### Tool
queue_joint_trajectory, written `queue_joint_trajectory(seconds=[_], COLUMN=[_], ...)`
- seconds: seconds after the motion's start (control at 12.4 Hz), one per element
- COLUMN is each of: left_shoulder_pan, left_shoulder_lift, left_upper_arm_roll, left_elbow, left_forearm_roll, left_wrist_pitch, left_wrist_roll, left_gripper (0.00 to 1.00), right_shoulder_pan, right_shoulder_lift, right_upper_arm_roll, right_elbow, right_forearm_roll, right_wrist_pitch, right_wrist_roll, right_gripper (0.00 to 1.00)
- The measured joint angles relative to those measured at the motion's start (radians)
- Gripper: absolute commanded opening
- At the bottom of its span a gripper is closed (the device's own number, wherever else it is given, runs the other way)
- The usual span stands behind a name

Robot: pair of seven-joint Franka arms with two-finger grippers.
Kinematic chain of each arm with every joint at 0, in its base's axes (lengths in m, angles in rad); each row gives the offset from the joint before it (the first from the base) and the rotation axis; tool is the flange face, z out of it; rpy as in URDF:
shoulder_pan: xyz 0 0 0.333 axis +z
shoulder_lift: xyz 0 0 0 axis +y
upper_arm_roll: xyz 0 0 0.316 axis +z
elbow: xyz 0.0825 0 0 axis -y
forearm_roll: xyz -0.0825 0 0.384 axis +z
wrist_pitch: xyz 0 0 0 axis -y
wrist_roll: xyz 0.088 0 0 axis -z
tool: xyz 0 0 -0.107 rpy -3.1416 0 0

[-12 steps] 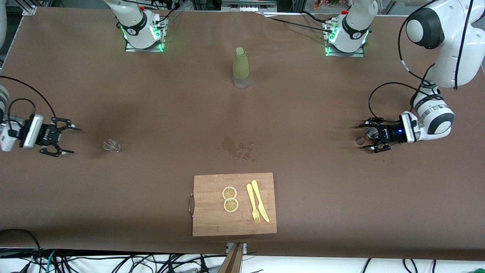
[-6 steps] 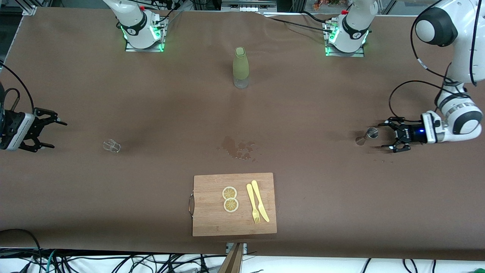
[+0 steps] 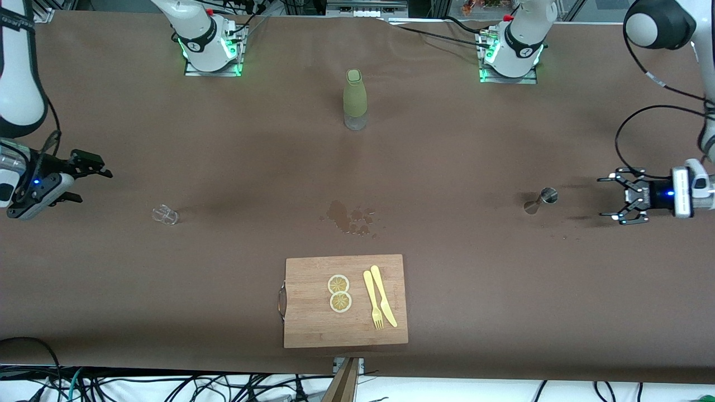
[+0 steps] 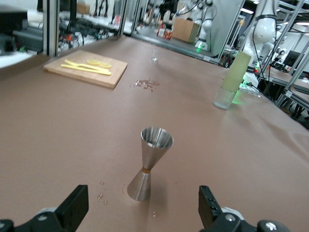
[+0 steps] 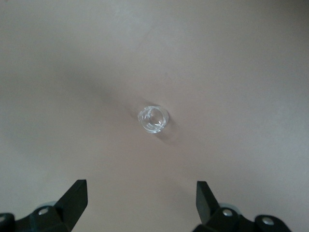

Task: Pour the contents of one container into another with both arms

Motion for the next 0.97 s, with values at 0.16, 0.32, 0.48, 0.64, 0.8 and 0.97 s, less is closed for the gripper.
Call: queue_joint_trajectory(seconds=[0.16,0.32,0.48,0.64,0.8,0.97], left_shoulder_pan=[-0.013,-0.048,-0.104,-0.164,-0.219,-0.256], left_shoulder_lift=[-0.082,-0.162,-0.241,-0.299,-0.347,-0.385], left_upper_arm_roll=[-0.002,-0.003,-0.004,-0.006,-0.008,-0.010], left_elbow=[0.005,0.007,0.009,0.009,0.009,0.009], left_forearm_roll=[0.051,0.094,0.145,0.190,0.241,0.281], left_wrist_pitch=[0.000,0.003,0.026,0.061,0.091,0.105], left_wrist_roll=[-0.168,-0.329,-0.505,-0.661,-0.805,-0.922], left_gripper=[1.00,1.00,1.00,1.00,1.00,1.00], right_shoulder_pan=[0.023,0.057,0.114,0.151,0.164,0.170], right_shoulder_lift=[-0.006,-0.011,-0.015,-0.023,-0.058,-0.116], right_upper_arm_roll=[0.029,0.074,0.090,0.092,0.092,0.092], right_elbow=[0.000,0.000,-0.001,0.000,0.001,0.006], right_forearm_roll=[-0.068,-0.155,-0.206,-0.224,-0.227,-0.227], right_wrist_pitch=[0.009,0.018,0.019,0.019,-0.011,-0.088], right_wrist_roll=[0.227,0.471,0.694,0.821,0.862,0.873], right_gripper=[1.00,1.00,1.00,1.00,1.00,1.00])
